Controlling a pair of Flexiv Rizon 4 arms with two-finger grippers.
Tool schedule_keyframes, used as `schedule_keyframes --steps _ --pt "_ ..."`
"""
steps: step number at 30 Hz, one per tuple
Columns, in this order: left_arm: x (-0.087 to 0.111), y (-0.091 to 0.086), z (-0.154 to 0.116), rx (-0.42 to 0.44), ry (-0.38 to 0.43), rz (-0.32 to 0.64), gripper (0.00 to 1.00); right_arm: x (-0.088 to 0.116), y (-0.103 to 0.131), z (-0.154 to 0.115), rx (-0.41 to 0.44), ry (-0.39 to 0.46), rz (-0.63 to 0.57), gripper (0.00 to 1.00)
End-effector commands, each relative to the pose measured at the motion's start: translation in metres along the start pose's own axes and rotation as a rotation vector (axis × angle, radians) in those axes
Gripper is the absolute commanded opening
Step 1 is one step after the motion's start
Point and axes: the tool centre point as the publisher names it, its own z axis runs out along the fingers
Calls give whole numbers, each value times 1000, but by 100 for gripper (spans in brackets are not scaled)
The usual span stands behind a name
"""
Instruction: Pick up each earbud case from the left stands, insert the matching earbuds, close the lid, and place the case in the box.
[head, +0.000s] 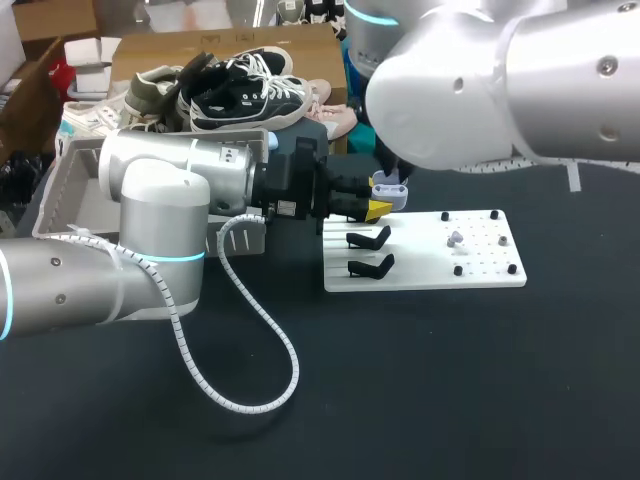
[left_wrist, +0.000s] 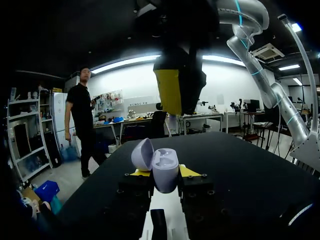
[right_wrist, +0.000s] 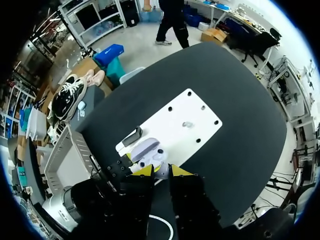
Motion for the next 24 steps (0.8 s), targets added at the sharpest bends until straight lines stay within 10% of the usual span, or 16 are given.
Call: schedule_keyframes --steps 1,24 --pt "0 0 0 -2 -1 1 0 -2 5 3 10 1 6 0" --pt "0 0 0 -2 -1 1 0 -7 5 15 34 16 20 0"
